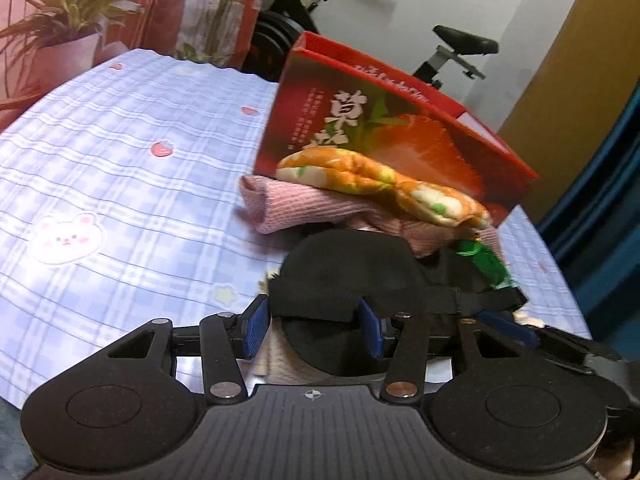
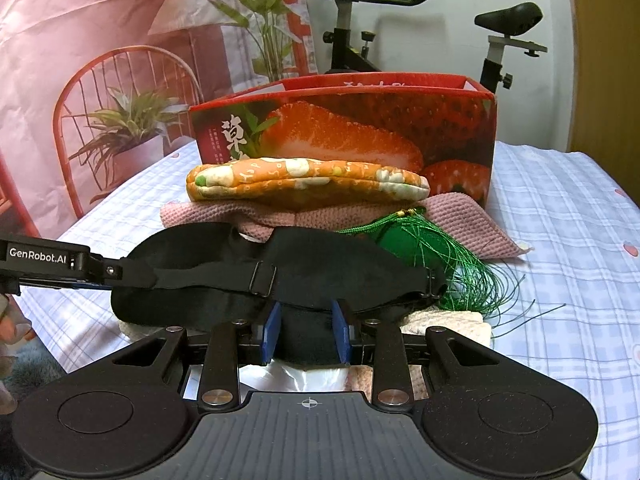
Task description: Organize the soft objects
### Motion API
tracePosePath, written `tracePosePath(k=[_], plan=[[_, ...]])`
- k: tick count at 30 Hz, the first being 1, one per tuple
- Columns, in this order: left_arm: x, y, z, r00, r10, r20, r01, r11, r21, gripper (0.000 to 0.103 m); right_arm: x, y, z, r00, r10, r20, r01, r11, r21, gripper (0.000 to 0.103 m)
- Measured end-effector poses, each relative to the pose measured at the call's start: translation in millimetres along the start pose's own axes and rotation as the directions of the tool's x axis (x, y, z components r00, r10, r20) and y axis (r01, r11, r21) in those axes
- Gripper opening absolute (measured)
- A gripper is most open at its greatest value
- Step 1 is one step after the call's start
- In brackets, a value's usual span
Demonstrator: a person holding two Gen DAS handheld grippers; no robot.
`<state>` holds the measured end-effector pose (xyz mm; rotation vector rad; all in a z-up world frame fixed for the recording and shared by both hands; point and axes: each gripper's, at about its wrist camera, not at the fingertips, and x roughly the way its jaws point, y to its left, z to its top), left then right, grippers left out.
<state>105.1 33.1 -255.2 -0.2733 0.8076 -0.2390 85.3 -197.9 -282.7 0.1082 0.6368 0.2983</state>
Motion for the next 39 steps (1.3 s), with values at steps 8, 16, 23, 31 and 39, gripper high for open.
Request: tracePosePath(k=[8,16,23,31,39], plan=[[-17.8,-13.7,3.2,0.996,-0.02,0.091,0.014,0.998,0.06,0.05,0.5,-0.1,-0.2,1.0,0.0,-0.001,0.0,1.0,0.002,0.027],[-13.3,-19.9,2.4,0.991,-0.12,0.061,0.115,0.99,0.08,0.026,0.9,-0.1,-0.2,1.0,0.0,-0.002,0.0,1.0,0.003,0.027],[2.3,-9.3,-2.7,0.996,-0.092,0.019,0.091,0.995,0.041,0.018,1.8,-0.2,-0.9,1.0,0.003,-0.001,-0.003,1.0,0.006,0.027],[9.5,-4.0,-7.1,0.998,-0.064,-0.012,0.065,0.997,0.048,0.018,-4.9,1.5,0.8,1.0,0.007,0.024,-0.008,1.0,0.009,0.027],[15.4,-0.1,-8.5,0.998,-0.05,-0.03,0.051,0.998,0.044,0.018,-19.6,-3.8,4.9,0.991,-0.061,0.116,0.057,0.997,0.043,0.028]])
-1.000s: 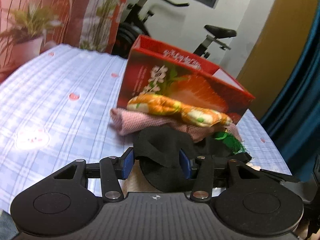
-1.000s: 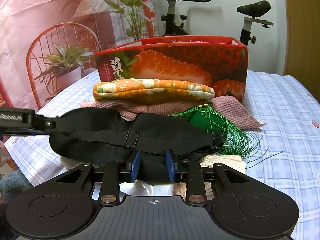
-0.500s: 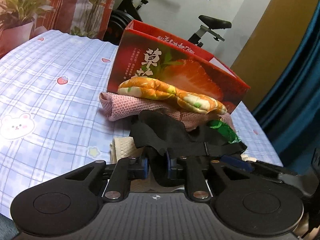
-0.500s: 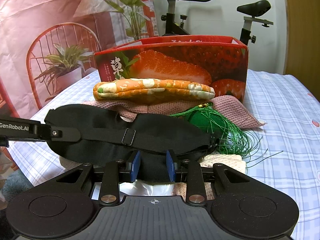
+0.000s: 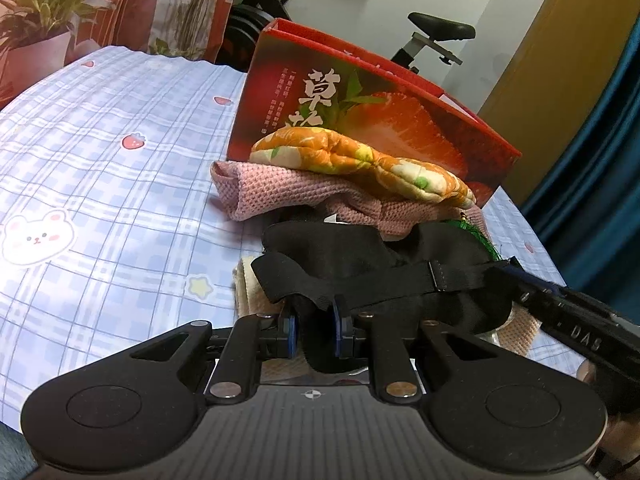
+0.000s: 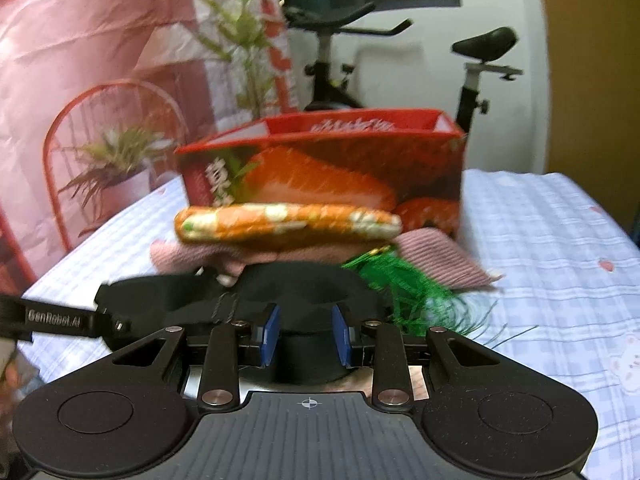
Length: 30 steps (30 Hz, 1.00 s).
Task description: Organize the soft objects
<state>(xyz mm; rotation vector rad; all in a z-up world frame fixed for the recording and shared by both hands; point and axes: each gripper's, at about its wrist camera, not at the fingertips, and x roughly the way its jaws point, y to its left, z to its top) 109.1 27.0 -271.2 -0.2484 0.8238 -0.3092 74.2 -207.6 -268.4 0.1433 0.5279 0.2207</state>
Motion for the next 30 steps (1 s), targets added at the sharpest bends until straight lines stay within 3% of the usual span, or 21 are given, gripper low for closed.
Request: tracePosePath(k=[8,30], plan=[[2.5,-0.1,-1.5,1.0,0.008,-0.006,-0.008,1.0,0.008,0.018,-3.9,-10.0,2.3,0.996,-0.081,0.043,0.079,0.996,0.05,0.03],[6.1,-0.6,-3.4,1.0,0.016,-0.015,-0.016,1.0,0.01,0.018,0.7,-20.2,-2.0,0.994,-0.104,0.015,0.101,0.988,0.119,0.036]])
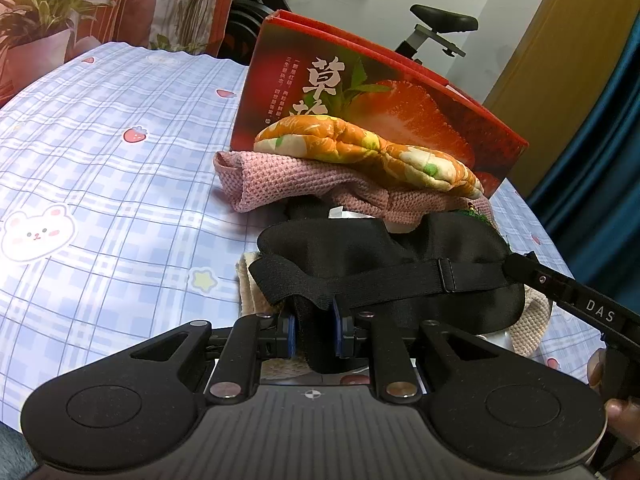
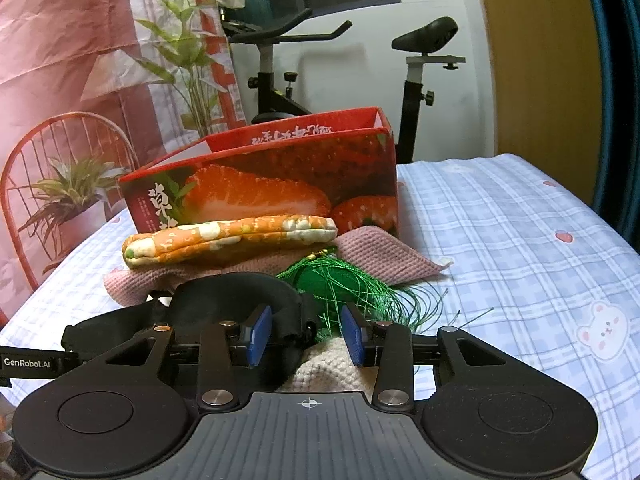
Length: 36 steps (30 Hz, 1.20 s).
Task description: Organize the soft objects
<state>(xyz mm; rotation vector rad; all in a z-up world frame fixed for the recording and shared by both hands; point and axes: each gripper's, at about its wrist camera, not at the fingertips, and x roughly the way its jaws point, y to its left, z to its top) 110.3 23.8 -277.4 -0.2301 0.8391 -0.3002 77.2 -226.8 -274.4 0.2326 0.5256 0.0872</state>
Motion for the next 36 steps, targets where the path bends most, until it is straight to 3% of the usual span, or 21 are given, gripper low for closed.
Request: tracePosePath(k=[10,17,21,24,28,36], plan=[[0.6,0.1,-0.3,1.0,-0.001,0.0,0.001,1.0,0.0,0.018,-1.9,9.5,0.9,0.997,0.074,-0.004,-0.074,0.997,-0.033,0.035],[1.0,0.0,-0.4,1.0,0.0,0.0,0.0,1.0,0.001,0.018,3.4,-4.1,-1.4,0.996,0.078,-0.032,-0.076,0.995,0.059,0.034],[1.1,0.0,-0.7,1.0,0.001,-0.001,-0.001,1.0,0.001,0.018,3.8,-1.0,-2.5,0.993,0.111,-0.036,-0.109,0.993,0.053,0.033],[1.1,0.2,-0.5,1.0,0.0,-0.001,0.0,1.0,0.001,0.018,0.1,4.2,-1.7,0.992,0.122,-0.016,-0.122,0.992,0.021,0.029],[0.9,0.7,-0.3,1.0,-0.002,-0.002,0.002,1.0,-0.001,0.018,-5.1,7.1,1.6,0.991,0.132,0.008,-0.132,0.991,-0.009,0.013],[-5.4,25.8,2.0,0.995,-0.099,0.029,0.103,0.982,-0.162,0.024,-8.9,0.4,4.2,0.995,0.084,0.046,-0.084,0.996,0.0,0.009]])
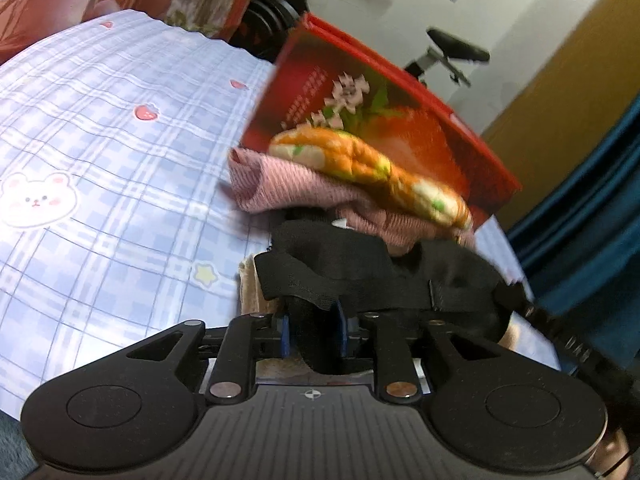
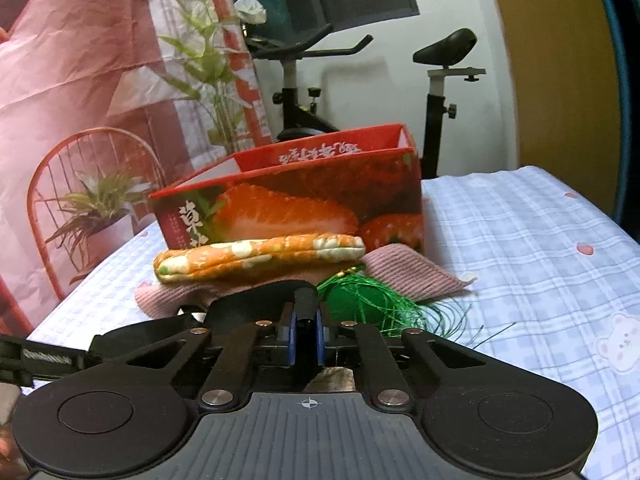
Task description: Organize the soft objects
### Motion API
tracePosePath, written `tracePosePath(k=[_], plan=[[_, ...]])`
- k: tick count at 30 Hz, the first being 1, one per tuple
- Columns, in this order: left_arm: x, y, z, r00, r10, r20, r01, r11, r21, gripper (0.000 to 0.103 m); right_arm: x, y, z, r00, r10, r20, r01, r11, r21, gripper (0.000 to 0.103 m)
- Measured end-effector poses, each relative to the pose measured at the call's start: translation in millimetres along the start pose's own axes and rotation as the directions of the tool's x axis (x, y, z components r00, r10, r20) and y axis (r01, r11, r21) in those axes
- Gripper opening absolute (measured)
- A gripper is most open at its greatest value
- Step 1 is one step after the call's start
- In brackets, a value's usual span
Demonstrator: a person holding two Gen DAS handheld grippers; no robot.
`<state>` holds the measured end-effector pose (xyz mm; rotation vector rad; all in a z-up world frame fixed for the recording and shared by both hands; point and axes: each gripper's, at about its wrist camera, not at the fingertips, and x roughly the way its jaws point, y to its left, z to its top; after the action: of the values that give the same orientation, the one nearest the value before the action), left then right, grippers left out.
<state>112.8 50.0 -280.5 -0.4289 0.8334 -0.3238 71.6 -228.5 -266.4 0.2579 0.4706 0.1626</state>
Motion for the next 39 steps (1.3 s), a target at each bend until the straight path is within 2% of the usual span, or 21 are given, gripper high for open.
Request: tracePosePath(k=[4,13,19,26,29,30,31,34,39], plan=[[-4.5,-1.3,1.3,0.999,-0.011,0.03,0.011,1.0,0.005,0.025,2.1,-2.0,-1.7,1.0,-0.013,-0.006,0.013,1.0,0.003,0.009],[-9.6,4.3,6.9,0.998,-0.022,0.06,0.025,0.998,-0.058,0.025,2.9,-5.5,-2.9,0.999,-0.035,-0.009,0.035,0.999,0.009,0.009],[-4.8,10.8,14.2,0.998,-0.031,0.056,0.036,0.995,-0.09,0.025,3.5,-5.6,-2.9,0.999,-0.037,-0.014,0.037,0.999,0.006,0.009],[4.3,21.2,27.8,0.997,-0.069,0.047,0.076,0.984,-0.16,0.032,5.2,-6.8,-3.3,0.999,-0.037,-0.021,0.037,0.999,0.005,0.009],[7.7,19.3,32.5,0.997,-0.05,0.052,0.057,0.989,-0.138,0.03,7.3,-6.9,-3.2,0.999,-0.038,-0.027,0.038,0.999,0.006,0.009],[6.2,17.8,32.0,0.998,-0.035,0.06,0.043,0.992,-0.122,0.025,7.9,-6.5,-3.2,0.999,-0.038,-0.029,0.039,0.999,0.003,0.009],[4.3,16.2,31.2,0.998,-0.023,0.064,0.03,0.994,-0.106,0.014,7.5,-6.7,-3.2,0.999,-0.037,-0.029,0.037,0.999,0.001,0.009],[-3.3,11.0,29.9,0.996,-0.03,0.082,0.036,0.997,-0.073,0.01,6.3,-7.0,-1.9,0.999,-0.031,-0.025,0.031,1.0,0.001,0.009],[-29.3,-12.5,29.2,0.99,0.0,0.14,-0.01,0.998,0.07,0.009,-0.8,-3.7,5.1,1.0,0.003,0.006,-0.003,1.0,-0.007,0.008]])
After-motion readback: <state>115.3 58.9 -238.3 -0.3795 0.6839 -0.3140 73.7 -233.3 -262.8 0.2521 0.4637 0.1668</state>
